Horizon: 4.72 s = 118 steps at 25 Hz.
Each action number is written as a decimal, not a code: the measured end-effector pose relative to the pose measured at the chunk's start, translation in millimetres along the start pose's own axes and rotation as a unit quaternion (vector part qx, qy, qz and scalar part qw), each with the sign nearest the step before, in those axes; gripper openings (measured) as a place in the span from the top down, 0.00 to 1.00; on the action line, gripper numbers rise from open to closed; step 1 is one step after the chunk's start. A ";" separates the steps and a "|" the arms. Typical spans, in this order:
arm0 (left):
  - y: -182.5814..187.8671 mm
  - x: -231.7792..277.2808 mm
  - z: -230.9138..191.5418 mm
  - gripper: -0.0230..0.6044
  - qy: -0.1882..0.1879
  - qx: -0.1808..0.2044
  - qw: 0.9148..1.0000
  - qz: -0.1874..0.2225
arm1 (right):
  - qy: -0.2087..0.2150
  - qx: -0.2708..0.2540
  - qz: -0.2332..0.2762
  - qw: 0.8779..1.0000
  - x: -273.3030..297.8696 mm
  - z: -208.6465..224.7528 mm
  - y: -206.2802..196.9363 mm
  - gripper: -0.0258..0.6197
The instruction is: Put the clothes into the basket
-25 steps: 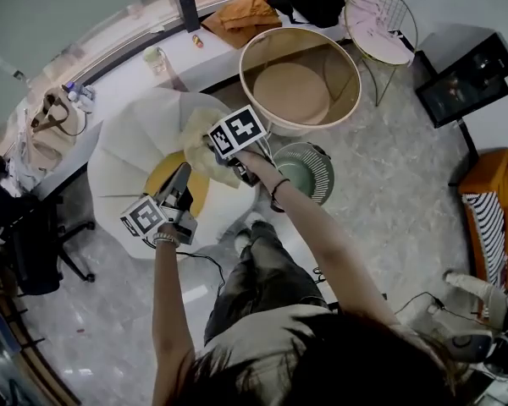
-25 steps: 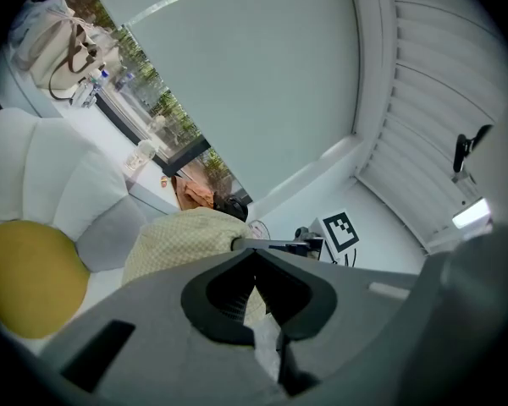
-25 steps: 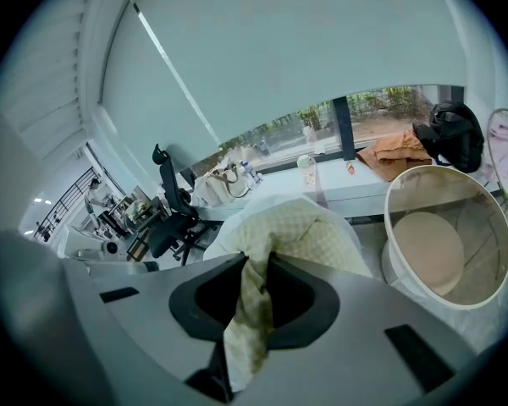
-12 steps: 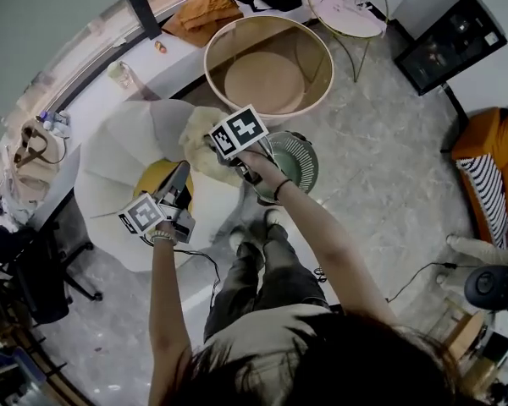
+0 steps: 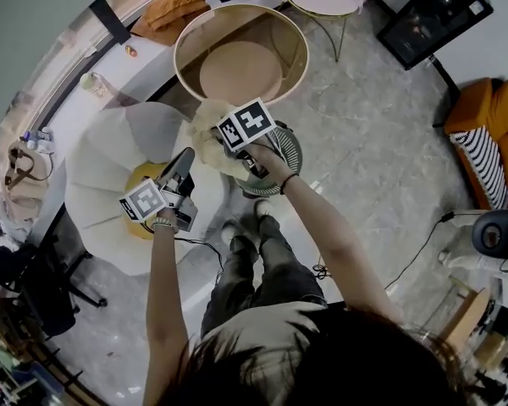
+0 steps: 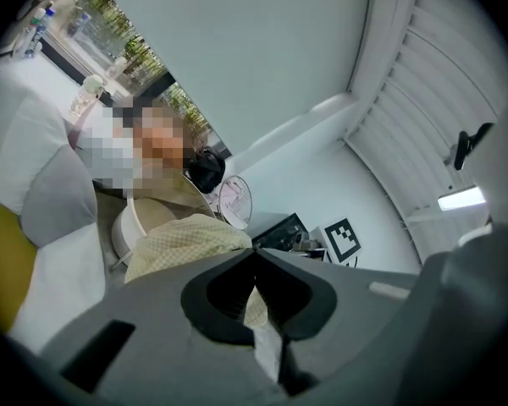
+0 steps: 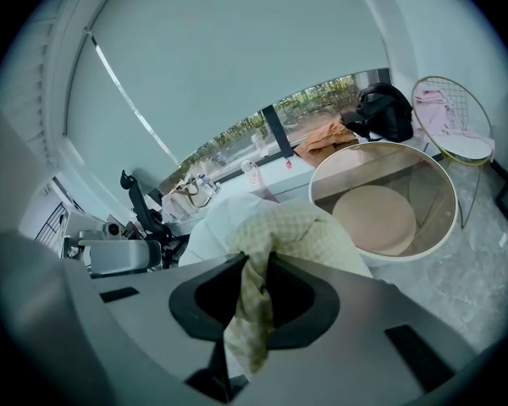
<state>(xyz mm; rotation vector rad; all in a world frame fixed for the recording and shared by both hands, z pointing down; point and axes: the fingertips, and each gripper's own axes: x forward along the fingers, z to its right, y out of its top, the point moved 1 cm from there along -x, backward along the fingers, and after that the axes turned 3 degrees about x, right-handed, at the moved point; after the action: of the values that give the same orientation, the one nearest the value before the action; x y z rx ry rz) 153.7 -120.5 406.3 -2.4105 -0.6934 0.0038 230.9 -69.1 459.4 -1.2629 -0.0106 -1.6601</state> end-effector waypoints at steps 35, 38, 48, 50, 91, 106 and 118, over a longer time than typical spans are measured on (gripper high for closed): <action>-122.9 142.7 33.5 0.95 -0.026 -0.012 0.991 -0.132 | -0.036 0.109 -0.040 0.993 -56.8 144.6 -101.4 0.87; -134.1 143.3 24.4 0.95 -0.028 -0.013 0.989 -0.147 | -0.047 0.117 -0.041 0.991 -47.7 151.0 -113.2 0.87; -153.0 150.8 -14.3 0.95 -0.029 -0.007 0.982 -0.185 | -0.069 0.132 -0.035 0.988 -12.7 178.6 -135.9 0.87; -156.8 154.0 -20.9 0.95 -0.031 -0.008 0.981 -0.191 | -0.077 0.128 -0.033 0.988 -7.0 185.0 -138.1 0.87; -195.2 158.1 -85.1 0.95 -0.008 -0.046 0.978 -0.205 | -0.099 0.160 -0.026 0.982 48.8 213.0 -180.4 0.83; -178.2 146.4 -41.3 0.95 -0.019 -0.033 0.979 -0.200 | -0.076 0.152 0.002 0.986 5.9 176.1 -145.4 0.92; -153.9 124.1 9.3 0.95 -0.040 -0.018 0.986 -0.161 | -0.037 0.170 0.087 0.981 -58.2 128.0 -114.7 0.93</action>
<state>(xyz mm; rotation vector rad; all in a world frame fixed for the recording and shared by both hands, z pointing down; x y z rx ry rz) 185.4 47.2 506.4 -2.3159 -1.1232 -0.0447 239.2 95.7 535.0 -1.0319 -0.2158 -1.3914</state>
